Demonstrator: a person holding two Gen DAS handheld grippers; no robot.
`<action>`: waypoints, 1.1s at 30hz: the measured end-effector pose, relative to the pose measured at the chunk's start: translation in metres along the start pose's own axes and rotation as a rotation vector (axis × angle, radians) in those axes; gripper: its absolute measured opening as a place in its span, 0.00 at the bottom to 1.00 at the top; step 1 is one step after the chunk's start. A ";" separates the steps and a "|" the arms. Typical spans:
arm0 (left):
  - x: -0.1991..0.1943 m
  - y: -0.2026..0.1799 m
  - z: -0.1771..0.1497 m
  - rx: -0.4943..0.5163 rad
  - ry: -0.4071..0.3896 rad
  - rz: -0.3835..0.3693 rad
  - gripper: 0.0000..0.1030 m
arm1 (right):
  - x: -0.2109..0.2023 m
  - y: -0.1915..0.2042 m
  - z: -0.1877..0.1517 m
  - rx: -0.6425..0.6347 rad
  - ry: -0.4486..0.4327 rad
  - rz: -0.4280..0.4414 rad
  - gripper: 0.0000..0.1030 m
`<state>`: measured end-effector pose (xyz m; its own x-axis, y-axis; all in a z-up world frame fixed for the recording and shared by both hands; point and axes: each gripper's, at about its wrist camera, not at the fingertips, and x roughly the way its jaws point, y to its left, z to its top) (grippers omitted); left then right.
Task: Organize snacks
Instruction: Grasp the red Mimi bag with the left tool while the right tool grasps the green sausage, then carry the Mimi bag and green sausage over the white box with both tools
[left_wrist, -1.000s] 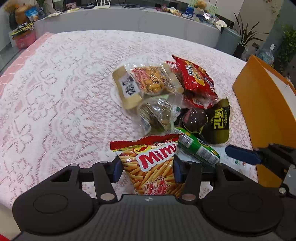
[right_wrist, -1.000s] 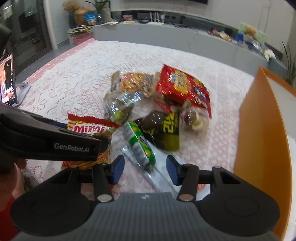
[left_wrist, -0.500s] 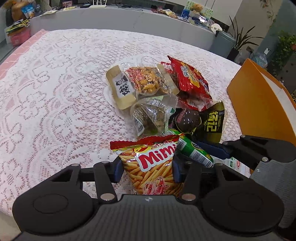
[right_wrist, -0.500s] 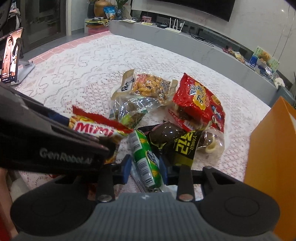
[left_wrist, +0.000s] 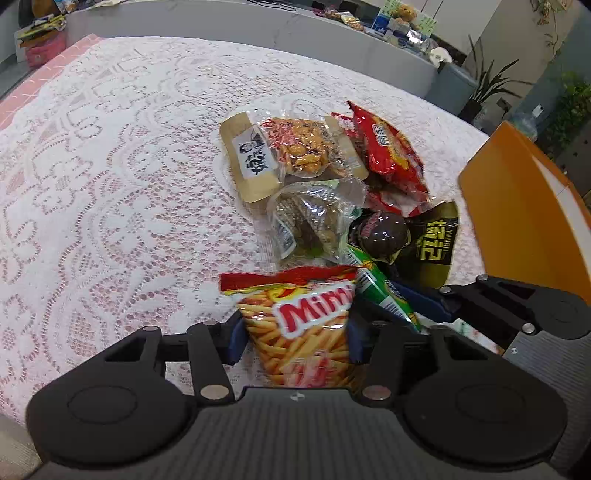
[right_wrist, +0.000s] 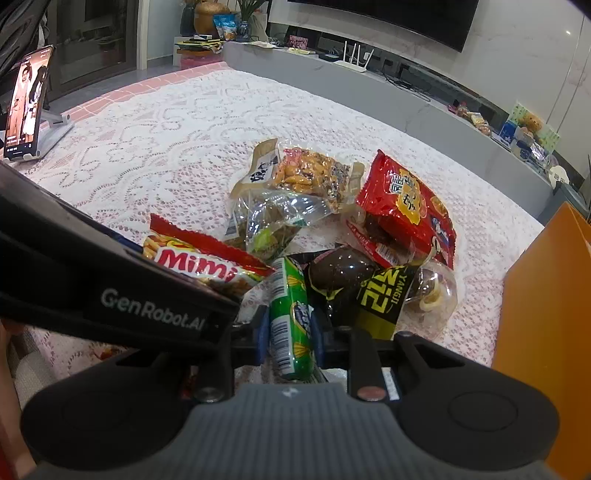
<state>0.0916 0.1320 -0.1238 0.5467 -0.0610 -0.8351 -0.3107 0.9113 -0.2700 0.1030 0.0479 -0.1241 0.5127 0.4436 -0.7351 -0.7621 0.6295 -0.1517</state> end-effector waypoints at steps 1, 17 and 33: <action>-0.002 0.000 -0.001 -0.002 -0.005 0.002 0.53 | -0.001 0.000 0.000 0.003 -0.002 0.002 0.20; -0.036 0.006 -0.003 -0.045 -0.087 -0.010 0.46 | -0.060 -0.011 -0.001 0.139 -0.037 0.050 0.20; -0.097 -0.089 0.015 0.140 -0.146 -0.173 0.46 | -0.159 -0.097 0.000 0.322 -0.061 -0.052 0.20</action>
<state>0.0774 0.0631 -0.0115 0.6917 -0.1705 -0.7017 -0.0982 0.9405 -0.3254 0.0956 -0.0841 0.0071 0.5779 0.4365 -0.6896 -0.5747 0.8175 0.0359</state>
